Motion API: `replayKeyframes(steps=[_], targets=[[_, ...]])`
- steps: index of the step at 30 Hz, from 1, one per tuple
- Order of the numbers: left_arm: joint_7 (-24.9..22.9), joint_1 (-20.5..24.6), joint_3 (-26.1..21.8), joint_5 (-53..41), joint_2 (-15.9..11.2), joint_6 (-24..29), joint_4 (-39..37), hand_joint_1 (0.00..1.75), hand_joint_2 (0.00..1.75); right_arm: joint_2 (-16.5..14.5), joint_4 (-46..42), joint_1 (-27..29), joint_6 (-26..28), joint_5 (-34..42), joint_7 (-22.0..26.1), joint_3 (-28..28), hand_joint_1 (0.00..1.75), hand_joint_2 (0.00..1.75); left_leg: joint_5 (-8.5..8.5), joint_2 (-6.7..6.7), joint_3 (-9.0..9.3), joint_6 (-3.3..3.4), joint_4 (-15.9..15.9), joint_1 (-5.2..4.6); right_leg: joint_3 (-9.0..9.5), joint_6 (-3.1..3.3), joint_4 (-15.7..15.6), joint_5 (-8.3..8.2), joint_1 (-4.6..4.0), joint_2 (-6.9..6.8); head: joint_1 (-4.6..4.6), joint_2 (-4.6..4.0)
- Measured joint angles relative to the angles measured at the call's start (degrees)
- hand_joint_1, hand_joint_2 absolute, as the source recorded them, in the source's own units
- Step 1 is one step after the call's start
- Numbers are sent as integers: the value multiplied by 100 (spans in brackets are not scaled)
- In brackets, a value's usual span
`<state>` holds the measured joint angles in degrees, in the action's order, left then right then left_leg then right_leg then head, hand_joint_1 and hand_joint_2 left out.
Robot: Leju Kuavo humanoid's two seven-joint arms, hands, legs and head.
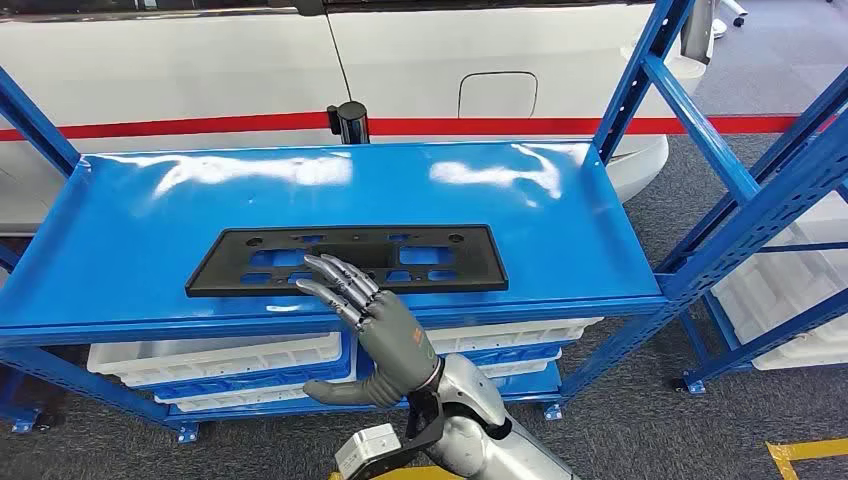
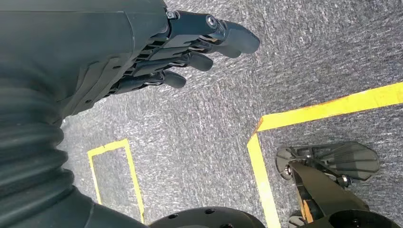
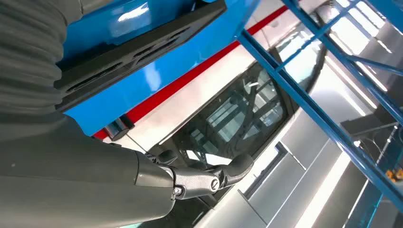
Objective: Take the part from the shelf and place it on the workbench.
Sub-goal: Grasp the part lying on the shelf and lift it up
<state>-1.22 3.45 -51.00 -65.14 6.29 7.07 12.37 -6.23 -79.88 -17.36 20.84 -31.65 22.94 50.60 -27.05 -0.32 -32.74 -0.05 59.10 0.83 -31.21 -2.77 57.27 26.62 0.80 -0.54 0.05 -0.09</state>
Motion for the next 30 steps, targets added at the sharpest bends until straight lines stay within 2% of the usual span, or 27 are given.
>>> replayKeyframes(steps=[6,14,20,30], targets=[[14,12,2,-74,1,-5,0,0,175,-248,551,-267,221,-336,-238,213,0,175,0,0,-1,0,0,0,0,0,0,0,0,0,1,0],[-42,57,8,-177,1,-33,0,0,175,-663,1341,-622,262,-292,-387,343,0,175,2,-1,-1,-1,0,0,-1,0,0,0,0,0,1,0],[-57,83,18,-251,0,-50,0,0,175,-895,1823,-811,393,-558,-556,431,0,175,2,0,-1,-1,0,0,-1,0,1,0,0,0,1,0],[-90,102,19,-262,2,-64,0,0,175,-1312,2650,-1126,890,-1020,-927,563,0,175,2,0,-1,-2,0,0,-3,0,2,0,1,0,2,0]])
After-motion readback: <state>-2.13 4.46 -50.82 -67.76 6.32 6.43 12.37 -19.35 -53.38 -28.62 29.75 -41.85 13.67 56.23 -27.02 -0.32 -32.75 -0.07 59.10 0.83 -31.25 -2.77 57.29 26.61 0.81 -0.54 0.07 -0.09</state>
